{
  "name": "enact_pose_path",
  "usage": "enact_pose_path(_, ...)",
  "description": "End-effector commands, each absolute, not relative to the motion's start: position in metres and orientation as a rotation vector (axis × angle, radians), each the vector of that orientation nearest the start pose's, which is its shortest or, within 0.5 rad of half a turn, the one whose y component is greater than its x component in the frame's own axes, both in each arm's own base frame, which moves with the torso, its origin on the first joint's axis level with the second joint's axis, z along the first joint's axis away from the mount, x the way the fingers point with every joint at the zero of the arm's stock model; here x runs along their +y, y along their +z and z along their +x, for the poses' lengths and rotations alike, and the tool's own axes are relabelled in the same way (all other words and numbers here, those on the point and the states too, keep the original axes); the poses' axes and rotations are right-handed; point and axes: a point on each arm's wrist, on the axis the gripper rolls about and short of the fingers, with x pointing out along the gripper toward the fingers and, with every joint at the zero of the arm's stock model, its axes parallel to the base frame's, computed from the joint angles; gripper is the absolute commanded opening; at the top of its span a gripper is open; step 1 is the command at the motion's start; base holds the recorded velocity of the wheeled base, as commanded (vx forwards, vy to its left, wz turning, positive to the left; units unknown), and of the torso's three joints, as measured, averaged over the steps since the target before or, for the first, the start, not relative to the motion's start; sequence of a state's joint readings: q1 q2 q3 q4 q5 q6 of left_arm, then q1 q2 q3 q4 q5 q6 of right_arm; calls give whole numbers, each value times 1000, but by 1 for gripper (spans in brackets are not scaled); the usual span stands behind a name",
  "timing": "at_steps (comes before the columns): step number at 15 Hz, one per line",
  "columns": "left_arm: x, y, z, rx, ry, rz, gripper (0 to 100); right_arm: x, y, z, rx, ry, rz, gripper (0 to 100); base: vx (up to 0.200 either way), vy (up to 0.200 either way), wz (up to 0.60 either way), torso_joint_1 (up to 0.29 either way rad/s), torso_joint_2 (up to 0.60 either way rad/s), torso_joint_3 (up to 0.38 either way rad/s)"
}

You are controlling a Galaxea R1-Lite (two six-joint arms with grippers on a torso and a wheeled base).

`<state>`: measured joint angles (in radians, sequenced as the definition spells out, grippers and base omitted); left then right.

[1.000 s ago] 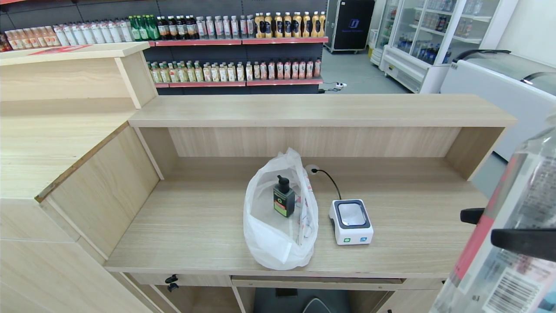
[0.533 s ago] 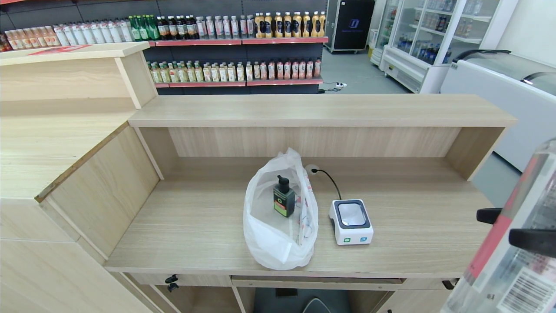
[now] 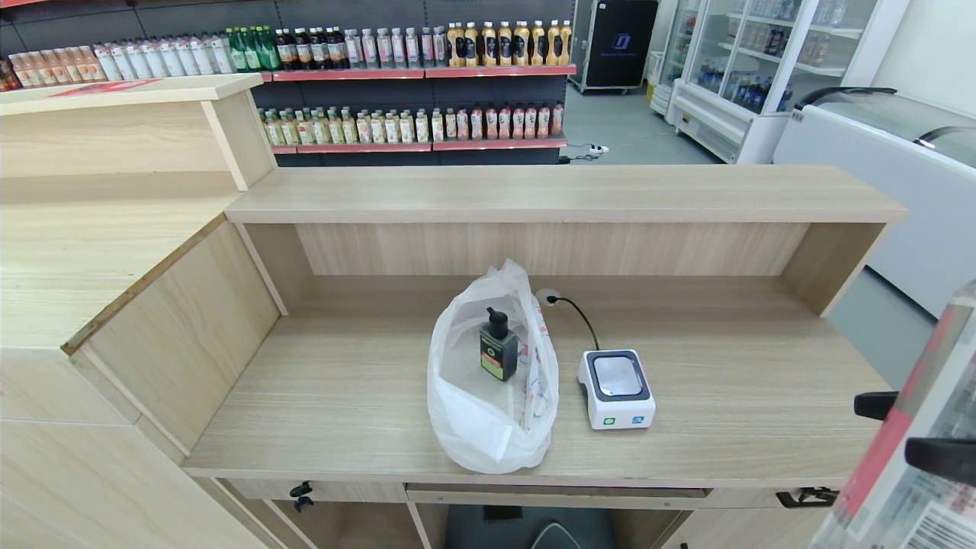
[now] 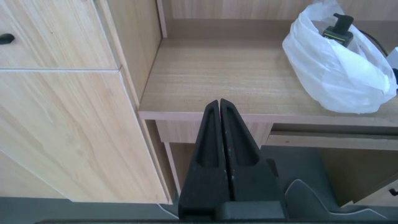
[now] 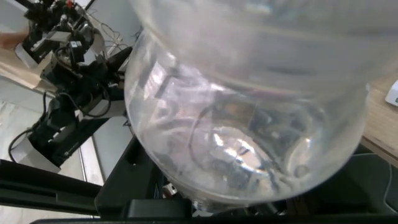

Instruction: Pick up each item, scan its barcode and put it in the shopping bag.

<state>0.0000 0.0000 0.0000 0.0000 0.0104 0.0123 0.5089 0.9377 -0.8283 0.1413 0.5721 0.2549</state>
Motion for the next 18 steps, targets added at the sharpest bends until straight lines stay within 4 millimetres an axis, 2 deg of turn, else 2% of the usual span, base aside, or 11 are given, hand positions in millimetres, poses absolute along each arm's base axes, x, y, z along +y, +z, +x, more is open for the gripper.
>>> enact_pose_path(1,0,75,-23,0,11,12,0,60,273,82,402,1035,238,0,0,0,0,0,0,0)
enact_pose_path(7,0,75,-23,0,11,12,0,60,273,87,403,1012,238,0,0,0,0,0,0,0)
enact_pose_path(9,0,75,-23,0,11,12,0,57,269,100,398,927,204,0,0,0,0,0,0,0)
enact_pose_path(10,0,75,-23,0,11,12,0,51,263,116,377,805,120,0,0,0,0,0,0,0)
enact_pose_path(11,0,75,-23,0,11,12,0,39,253,134,353,638,-18,0,0,0,0,0,0,0)
enact_pose_path(12,0,75,-23,0,11,12,0,18,240,152,333,442,-182,0,0,0,0,0,0,0)
enact_pose_path(13,0,75,-23,0,11,12,0,4,235,158,315,345,-254,0,0,0,0,0,0,0)
enact_pose_path(14,0,75,-23,0,11,12,0,-23,218,165,287,200,-370,0,0,0,0,0,0,0)
enact_pose_path(16,0,75,-23,0,11,12,0,-47,205,170,247,59,-412,0,0,0,0,0,0,0)
enact_pose_path(17,0,75,-23,0,11,12,0,-49,206,170,243,51,-414,0,0,0,0,0,0,0)
enact_pose_path(18,0,75,-23,0,11,12,0,-60,209,178,193,-6,-433,0,0,0,0,0,0,0)
